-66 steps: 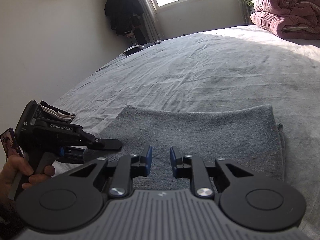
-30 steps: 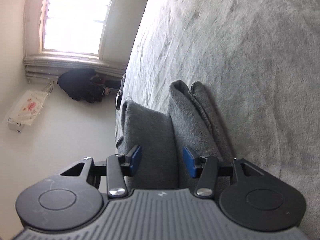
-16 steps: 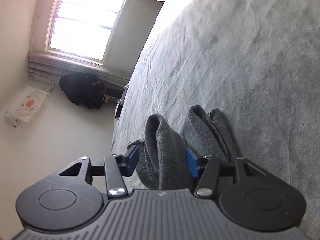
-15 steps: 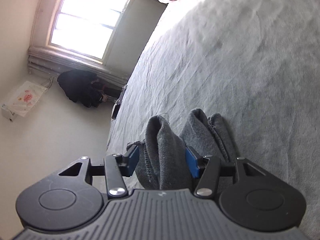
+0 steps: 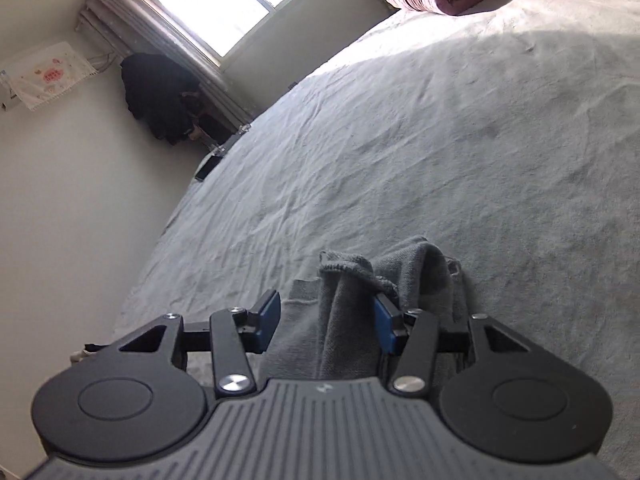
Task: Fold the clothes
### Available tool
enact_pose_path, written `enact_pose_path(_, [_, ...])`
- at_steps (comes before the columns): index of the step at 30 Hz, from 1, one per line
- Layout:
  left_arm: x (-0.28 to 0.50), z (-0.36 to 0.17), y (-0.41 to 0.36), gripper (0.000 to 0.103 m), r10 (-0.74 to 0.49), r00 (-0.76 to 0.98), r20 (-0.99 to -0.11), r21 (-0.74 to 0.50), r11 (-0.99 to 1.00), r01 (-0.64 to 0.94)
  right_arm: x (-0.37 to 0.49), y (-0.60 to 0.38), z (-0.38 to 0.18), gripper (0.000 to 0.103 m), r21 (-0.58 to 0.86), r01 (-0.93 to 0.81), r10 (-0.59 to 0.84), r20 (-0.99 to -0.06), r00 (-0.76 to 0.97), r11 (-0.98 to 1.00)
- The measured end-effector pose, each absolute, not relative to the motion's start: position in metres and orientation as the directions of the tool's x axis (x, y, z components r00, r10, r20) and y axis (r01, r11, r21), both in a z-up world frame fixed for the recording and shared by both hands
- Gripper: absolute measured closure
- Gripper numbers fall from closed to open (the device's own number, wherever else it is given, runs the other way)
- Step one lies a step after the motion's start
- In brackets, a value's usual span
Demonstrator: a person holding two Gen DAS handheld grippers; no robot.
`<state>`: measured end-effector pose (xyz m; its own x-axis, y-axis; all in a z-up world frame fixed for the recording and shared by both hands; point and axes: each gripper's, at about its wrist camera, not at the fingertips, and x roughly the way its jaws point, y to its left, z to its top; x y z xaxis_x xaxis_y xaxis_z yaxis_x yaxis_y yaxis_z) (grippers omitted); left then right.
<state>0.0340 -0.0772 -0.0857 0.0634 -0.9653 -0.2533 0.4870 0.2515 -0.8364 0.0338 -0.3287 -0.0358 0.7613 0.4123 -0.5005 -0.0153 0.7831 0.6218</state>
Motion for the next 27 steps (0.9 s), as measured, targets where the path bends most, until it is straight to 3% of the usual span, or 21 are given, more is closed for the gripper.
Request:
enact_pose_path(1, [0.034, -0.085, -0.076, 0.052, -0.966, 0.063, -0.251, -0.837, 0.249, 0.486, 0.032, -0.327, -0.038, 0.054, 0.596, -0.014, 0.397, -0.517, 0.759, 0.803])
enact_pose_path(4, [0.038, -0.084, -0.071, 0.052, -0.973, 0.06, -0.224, -0.849, 0.225, 0.478, 0.027, -0.324, -0.041, 0.092, 0.543, -0.02, 0.366, -0.537, 0.76, 0.84])
enact_pose_path(5, [0.039, -0.085, -0.069, 0.052, -0.976, 0.059, -0.212, -0.853, 0.214, 0.476, 0.025, -0.324, -0.039, 0.096, 0.541, -0.027, 0.364, -0.527, 0.768, 0.84])
enact_pose_path(9, [0.04, -0.083, -0.062, 0.052, -0.986, 0.076, -0.147, -0.856, 0.165, 0.49, 0.014, -0.339, -0.021, 0.097, 0.554, -0.029, 0.334, -0.459, 0.824, 0.832])
enact_pose_path(13, [0.04, -0.088, -0.063, 0.052, -0.985, 0.081, -0.155, -0.856, 0.175, 0.486, 0.015, -0.356, -0.032, 0.097, 0.546, 0.078, 0.275, -0.535, 0.798, 0.834])
enact_pose_path(15, [0.04, -0.09, -0.065, 0.052, -0.982, 0.079, -0.171, -0.851, 0.188, 0.491, 0.018, -0.361, -0.045, 0.096, 0.557, 0.11, 0.283, -0.571, 0.77, 0.823])
enact_pose_path(18, [0.039, -0.092, -0.068, 0.052, -0.978, 0.075, -0.196, -0.842, 0.207, 0.499, 0.018, -0.365, -0.056, 0.086, 0.577, 0.144, 0.295, -0.597, 0.746, 0.804])
enact_pose_path(19, [0.039, -0.093, -0.07, 0.052, -0.976, 0.074, -0.205, -0.839, 0.214, 0.501, 0.016, -0.366, -0.054, 0.079, 0.578, 0.141, 0.295, -0.593, 0.749, 0.803])
enact_pose_path(20, [0.039, -0.094, -0.071, 0.052, -0.974, 0.073, -0.213, -0.835, 0.22, 0.504, 0.014, -0.366, -0.051, 0.061, 0.573, 0.139, 0.29, -0.591, 0.753, 0.807])
enact_pose_path(22, [0.039, -0.095, -0.073, 0.052, -0.971, 0.07, -0.23, -0.829, 0.233, 0.509, 0.012, -0.365, -0.047, 0.048, 0.566, 0.13, 0.285, -0.584, 0.76, 0.814])
enact_pose_path(27, [0.039, -0.096, -0.075, 0.052, -0.966, 0.069, -0.248, -0.821, 0.248, 0.514, 0.013, -0.359, -0.048, 0.048, 0.57, 0.11, 0.314, -0.592, 0.742, 0.814])
